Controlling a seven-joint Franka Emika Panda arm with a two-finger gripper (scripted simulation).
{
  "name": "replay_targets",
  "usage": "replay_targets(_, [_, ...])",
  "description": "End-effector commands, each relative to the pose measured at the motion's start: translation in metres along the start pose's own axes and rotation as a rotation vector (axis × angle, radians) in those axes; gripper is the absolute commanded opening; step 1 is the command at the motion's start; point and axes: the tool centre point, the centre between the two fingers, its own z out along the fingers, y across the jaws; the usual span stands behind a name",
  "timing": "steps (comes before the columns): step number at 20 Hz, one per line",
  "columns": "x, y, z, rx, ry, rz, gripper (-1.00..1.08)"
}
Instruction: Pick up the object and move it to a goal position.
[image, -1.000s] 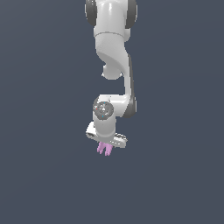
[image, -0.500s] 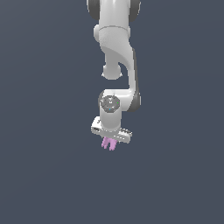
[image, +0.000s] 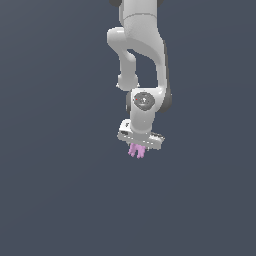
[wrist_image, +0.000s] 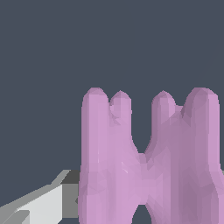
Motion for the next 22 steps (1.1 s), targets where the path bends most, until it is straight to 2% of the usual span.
replay_targets(1, [-0.023, -0.013, -0.008, 0.0, 0.0, -0.001, -1.0])
replay_targets(7, [-0.075, -0.043, -0.026, 0.0, 0.0, -0.001, -1.0])
replay_targets(13, [-0.116, -0.068, -0.041, 0.0, 0.0, -0.001, -1.0])
replay_targets(17, [-0.133, -0.079, -0.048, 0.0, 0.0, -0.001, -1.0])
replay_targets(22, [-0.141, -0.085, -0.051, 0.0, 0.0, -0.001, -1.0])
